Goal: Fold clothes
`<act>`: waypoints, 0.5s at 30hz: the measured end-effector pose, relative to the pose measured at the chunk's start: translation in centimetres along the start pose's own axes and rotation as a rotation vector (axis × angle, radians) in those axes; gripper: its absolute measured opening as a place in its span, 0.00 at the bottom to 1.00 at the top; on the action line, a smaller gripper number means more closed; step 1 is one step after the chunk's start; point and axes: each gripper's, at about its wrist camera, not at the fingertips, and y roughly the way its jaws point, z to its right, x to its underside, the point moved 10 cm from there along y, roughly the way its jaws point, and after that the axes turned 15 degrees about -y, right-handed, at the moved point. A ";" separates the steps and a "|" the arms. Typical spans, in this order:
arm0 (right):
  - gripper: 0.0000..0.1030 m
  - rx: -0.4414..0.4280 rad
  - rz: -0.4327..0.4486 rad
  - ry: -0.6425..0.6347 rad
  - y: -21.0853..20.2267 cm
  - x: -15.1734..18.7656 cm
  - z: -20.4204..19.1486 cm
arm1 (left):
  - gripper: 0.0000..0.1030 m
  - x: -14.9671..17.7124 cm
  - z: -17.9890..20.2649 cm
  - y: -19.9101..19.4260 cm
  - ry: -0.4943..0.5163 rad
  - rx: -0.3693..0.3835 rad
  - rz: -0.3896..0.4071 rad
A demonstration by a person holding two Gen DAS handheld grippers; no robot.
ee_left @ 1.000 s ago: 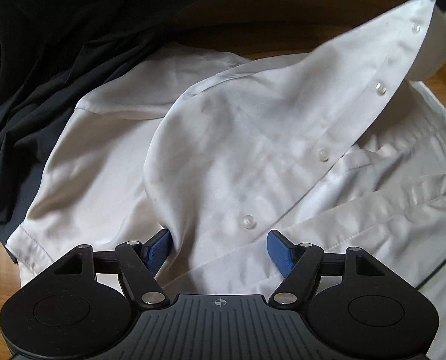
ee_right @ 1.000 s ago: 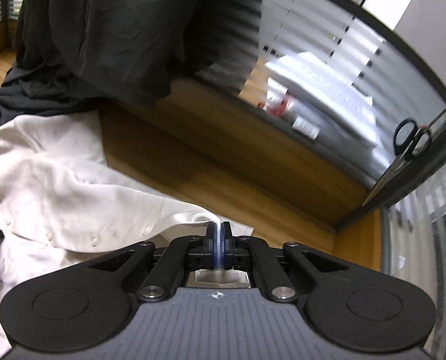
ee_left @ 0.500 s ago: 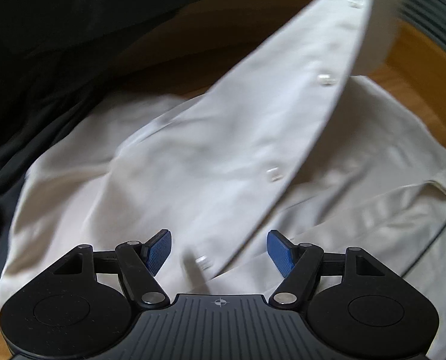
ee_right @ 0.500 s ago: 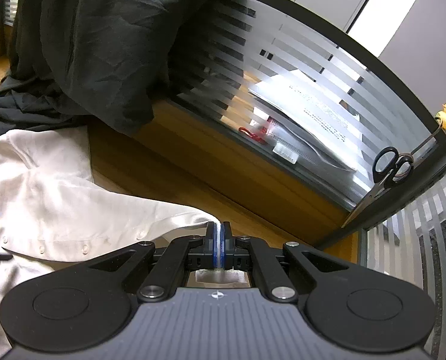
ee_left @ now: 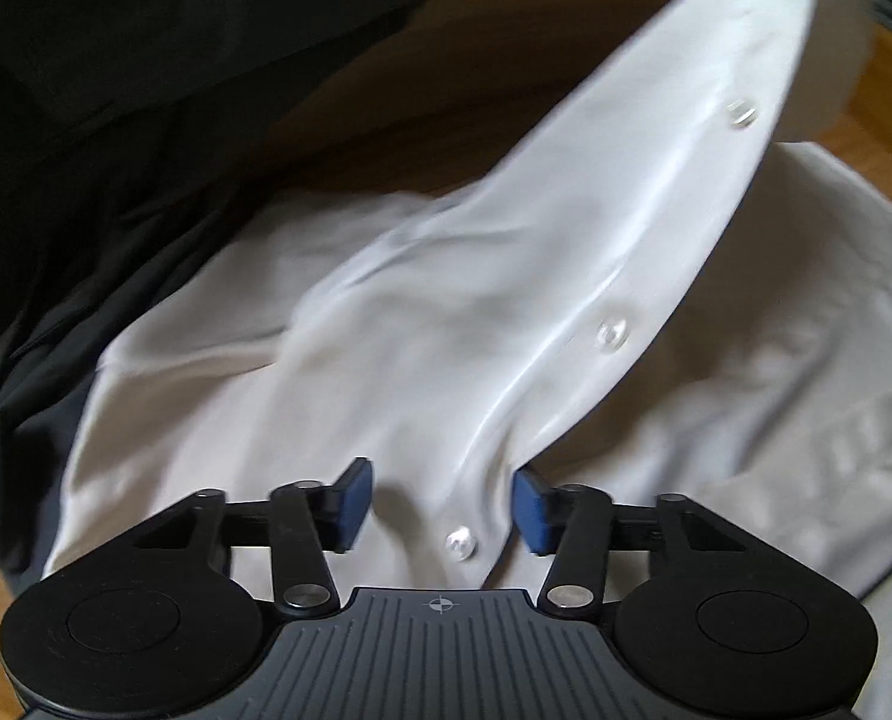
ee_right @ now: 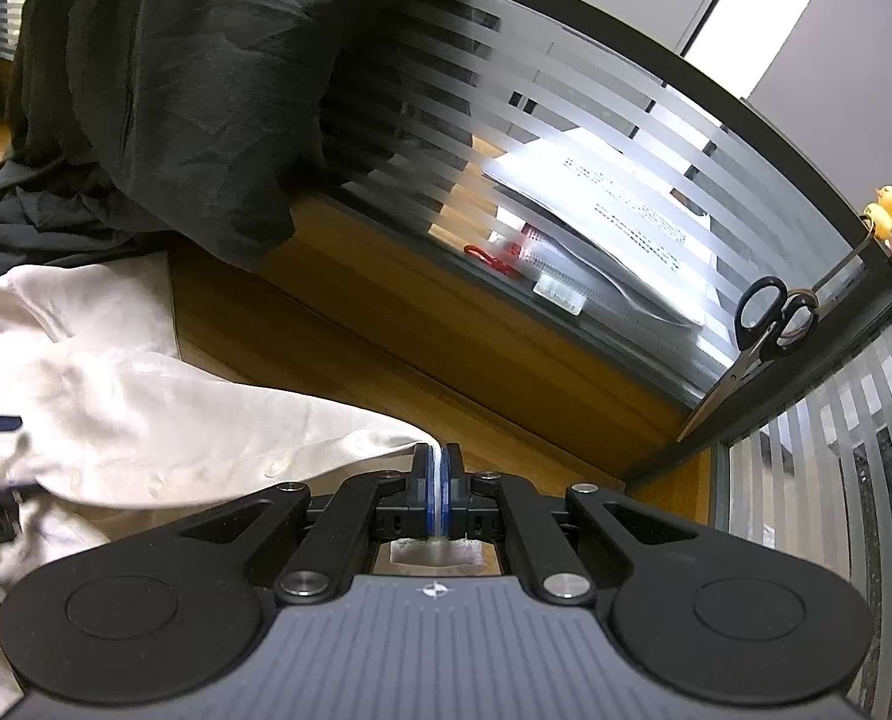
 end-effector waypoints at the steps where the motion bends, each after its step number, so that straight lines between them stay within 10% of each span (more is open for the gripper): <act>1: 0.02 -0.001 0.000 0.001 0.0 0.0 0.0 | 0.42 0.1 -0.8 0.1 -0.011 -0.021 0.000; 15: 0.02 0.023 0.015 0.065 -1.1 0.9 0.9 | 0.39 1.8 -10.7 -2.6 -0.116 -0.170 0.039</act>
